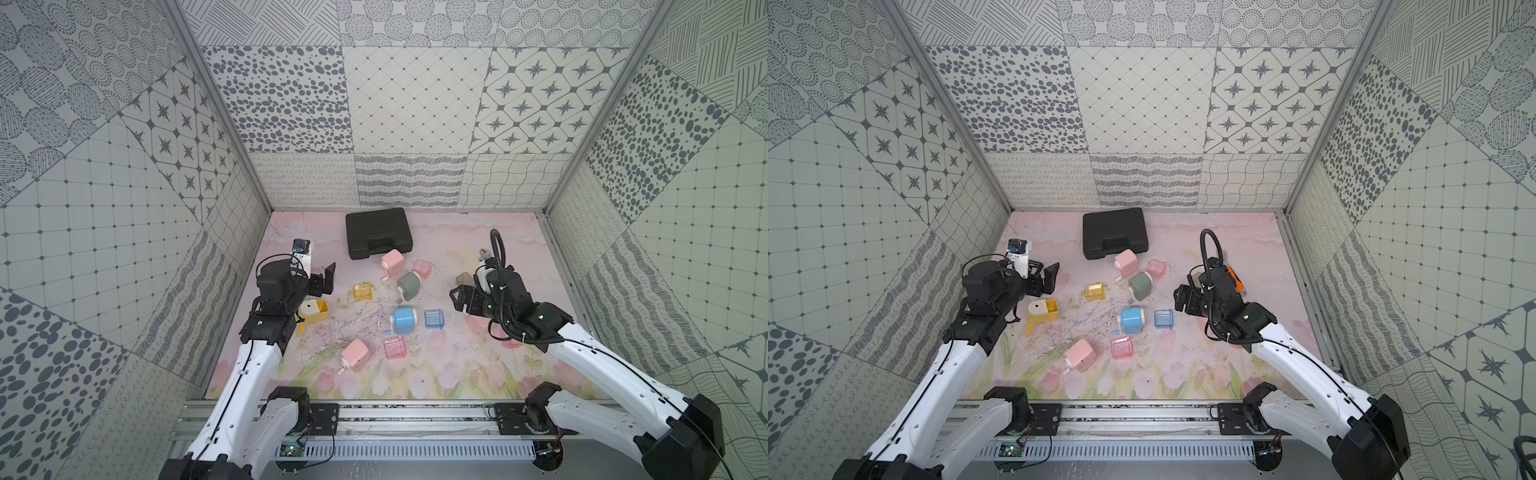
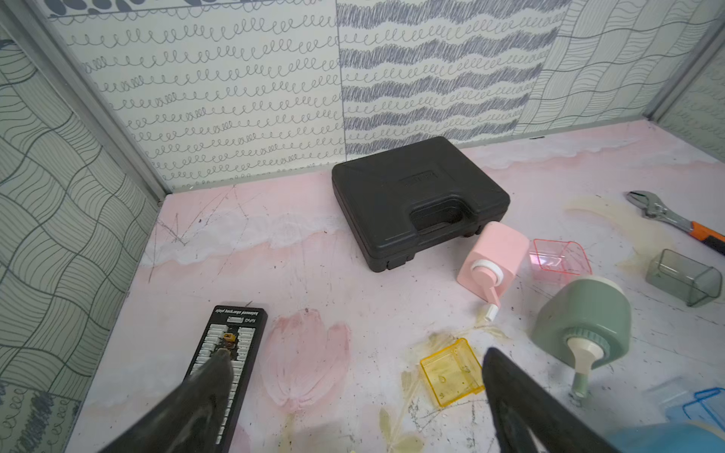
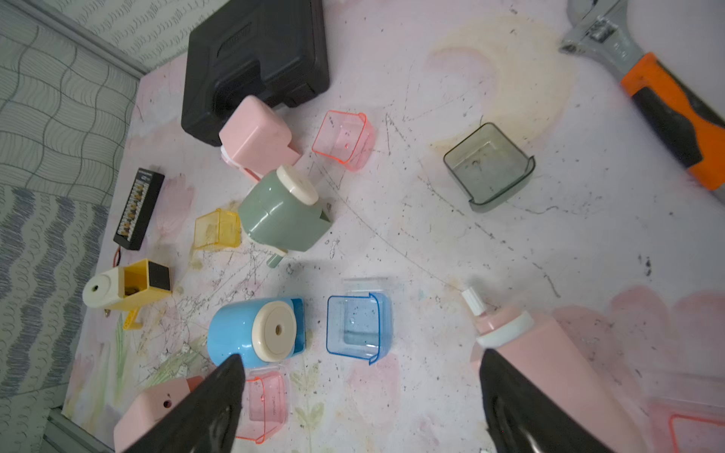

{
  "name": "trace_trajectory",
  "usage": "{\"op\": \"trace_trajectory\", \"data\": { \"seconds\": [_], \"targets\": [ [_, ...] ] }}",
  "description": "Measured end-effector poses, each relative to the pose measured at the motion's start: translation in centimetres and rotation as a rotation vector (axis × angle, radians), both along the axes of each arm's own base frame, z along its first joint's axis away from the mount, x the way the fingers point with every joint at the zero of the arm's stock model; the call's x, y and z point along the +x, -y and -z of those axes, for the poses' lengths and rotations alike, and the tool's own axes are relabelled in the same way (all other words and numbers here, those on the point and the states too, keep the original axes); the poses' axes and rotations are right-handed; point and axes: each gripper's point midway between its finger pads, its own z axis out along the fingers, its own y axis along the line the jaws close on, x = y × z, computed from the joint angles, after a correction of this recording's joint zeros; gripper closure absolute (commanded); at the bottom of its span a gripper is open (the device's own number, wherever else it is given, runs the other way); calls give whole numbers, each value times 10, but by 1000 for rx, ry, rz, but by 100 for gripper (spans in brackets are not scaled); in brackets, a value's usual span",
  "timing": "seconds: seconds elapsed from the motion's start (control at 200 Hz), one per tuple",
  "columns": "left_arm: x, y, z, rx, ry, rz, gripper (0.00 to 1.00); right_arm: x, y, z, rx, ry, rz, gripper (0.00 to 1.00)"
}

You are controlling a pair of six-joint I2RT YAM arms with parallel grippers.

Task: Put the tray back into the pencil sharpener
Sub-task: Move the container to the center of the board.

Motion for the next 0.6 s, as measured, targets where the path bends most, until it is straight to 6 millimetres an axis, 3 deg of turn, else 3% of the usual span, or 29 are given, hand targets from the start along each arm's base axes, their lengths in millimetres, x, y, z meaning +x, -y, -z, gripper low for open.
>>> {"op": "trace_trajectory", "data": {
  "seconds": [0.36,0.465,0.6],
  "targets": [
    [-20,20,11,-11,-81,132,5,-81,-76,58,-136,-158,-214,22],
    [-27,22,15,1,-99,156,6,-93,-103,73,-175,-164,-269,26],
    [-38,26,14,27,-90,182,6,-94,-140,84,-194,-140,-305,34]
  ]
}}
